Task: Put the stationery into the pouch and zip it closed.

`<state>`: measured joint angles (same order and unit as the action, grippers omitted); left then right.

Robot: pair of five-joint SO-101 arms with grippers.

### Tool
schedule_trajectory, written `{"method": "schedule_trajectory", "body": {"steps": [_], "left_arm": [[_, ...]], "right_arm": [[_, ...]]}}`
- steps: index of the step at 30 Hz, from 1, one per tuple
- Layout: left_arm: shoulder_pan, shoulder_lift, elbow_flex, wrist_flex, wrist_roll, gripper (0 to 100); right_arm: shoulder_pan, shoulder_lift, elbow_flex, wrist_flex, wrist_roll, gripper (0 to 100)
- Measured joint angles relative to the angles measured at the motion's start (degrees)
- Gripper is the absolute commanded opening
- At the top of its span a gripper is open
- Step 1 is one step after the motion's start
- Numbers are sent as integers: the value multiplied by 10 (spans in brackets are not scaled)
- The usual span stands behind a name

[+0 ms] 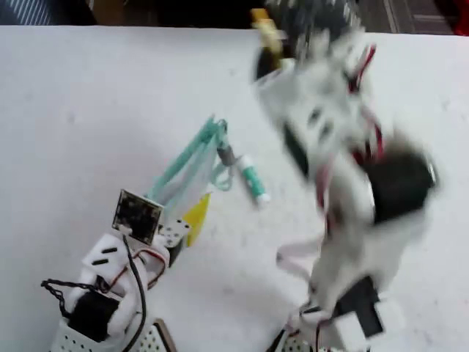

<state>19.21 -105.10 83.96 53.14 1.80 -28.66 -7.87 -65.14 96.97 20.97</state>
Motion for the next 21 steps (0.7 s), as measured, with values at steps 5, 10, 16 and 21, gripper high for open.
{"method": "schedule_trajectory", "body": {"steps": [5, 10, 16, 21], "left_arm": [[0, 0, 0, 0, -1, 217], [0, 0, 0, 0, -1, 217], [0, 0, 0, 0, -1, 217], [0, 0, 0, 1, -1, 217]], "right_arm": [[-134, -41, -33, -31, 0, 16], [-168, -40, -33, -51, -39, 16], [-171, 6, -33, -80, -186, 17], [-164, 67, -33, -80, -205, 17]]}}
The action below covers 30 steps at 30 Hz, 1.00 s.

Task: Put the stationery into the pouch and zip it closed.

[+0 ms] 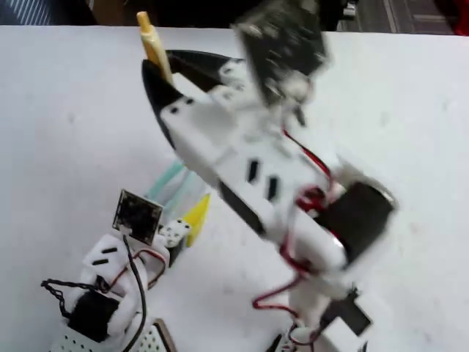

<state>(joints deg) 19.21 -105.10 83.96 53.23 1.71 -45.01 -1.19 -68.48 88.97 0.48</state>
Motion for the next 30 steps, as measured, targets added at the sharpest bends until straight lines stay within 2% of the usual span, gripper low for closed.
{"method": "schedule_trajectory", "body": {"steps": [4, 17, 21, 24, 30], "left_arm": [[0, 0, 0, 0, 0, 217], [0, 0, 0, 0, 0, 217], [0, 0, 0, 0, 0, 217], [0, 0, 0, 0, 0, 217], [0, 0, 0, 0, 0, 217]], "right_arm": [[20, 38, 0, 3, -1, 17], [19, 78, 1, 18, -2, 17], [19, 78, -6, 33, -30, 17], [20, 67, -18, 75, -35, 16], [25, -1, 27, 84, -35, 16]]}}
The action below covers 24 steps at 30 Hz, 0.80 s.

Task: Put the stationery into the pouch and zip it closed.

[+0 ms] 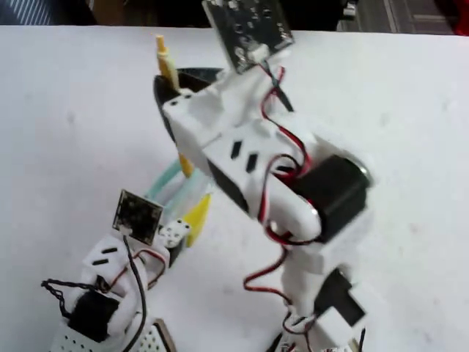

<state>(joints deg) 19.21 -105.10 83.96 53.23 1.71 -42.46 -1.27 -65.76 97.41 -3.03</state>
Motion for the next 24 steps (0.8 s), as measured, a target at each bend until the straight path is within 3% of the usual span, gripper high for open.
{"method": "schedule_trajectory", "body": {"steps": [8, 24], "left_arm": [[0, 0, 0, 0, 0, 217], [-10, 0, 0, -1, 0, 217]], "right_arm": [[-25, -142, 179, -6, 15, 16], [-35, -404, 713, -318, 46, 16]]}}
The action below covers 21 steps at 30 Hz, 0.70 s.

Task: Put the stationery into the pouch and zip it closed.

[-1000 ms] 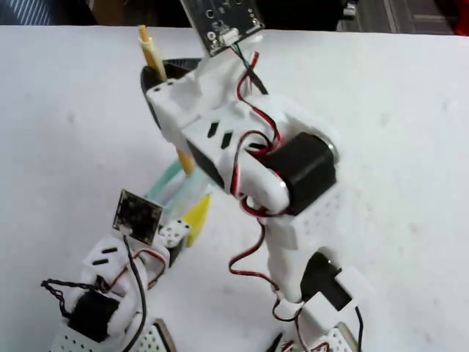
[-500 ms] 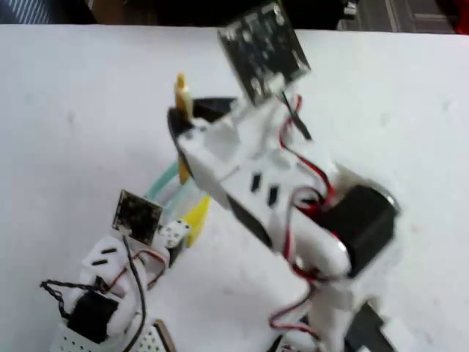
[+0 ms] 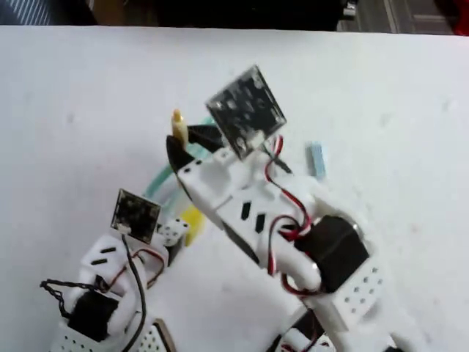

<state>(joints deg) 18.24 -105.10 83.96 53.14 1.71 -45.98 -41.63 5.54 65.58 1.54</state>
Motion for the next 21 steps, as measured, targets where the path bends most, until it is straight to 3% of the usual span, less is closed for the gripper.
{"method": "schedule_trajectory", "body": {"steps": [4, 10, 21], "left_arm": [[0, 0, 0, 0, 0, 217], [0, 0, 0, 0, 0, 217], [0, 0, 0, 2, 0, 217]], "right_arm": [[0, -37, 39, -27, 32, 29], [0, -41, 48, -30, 33, 262], [0, -44, 49, -30, 29, 241]]}}
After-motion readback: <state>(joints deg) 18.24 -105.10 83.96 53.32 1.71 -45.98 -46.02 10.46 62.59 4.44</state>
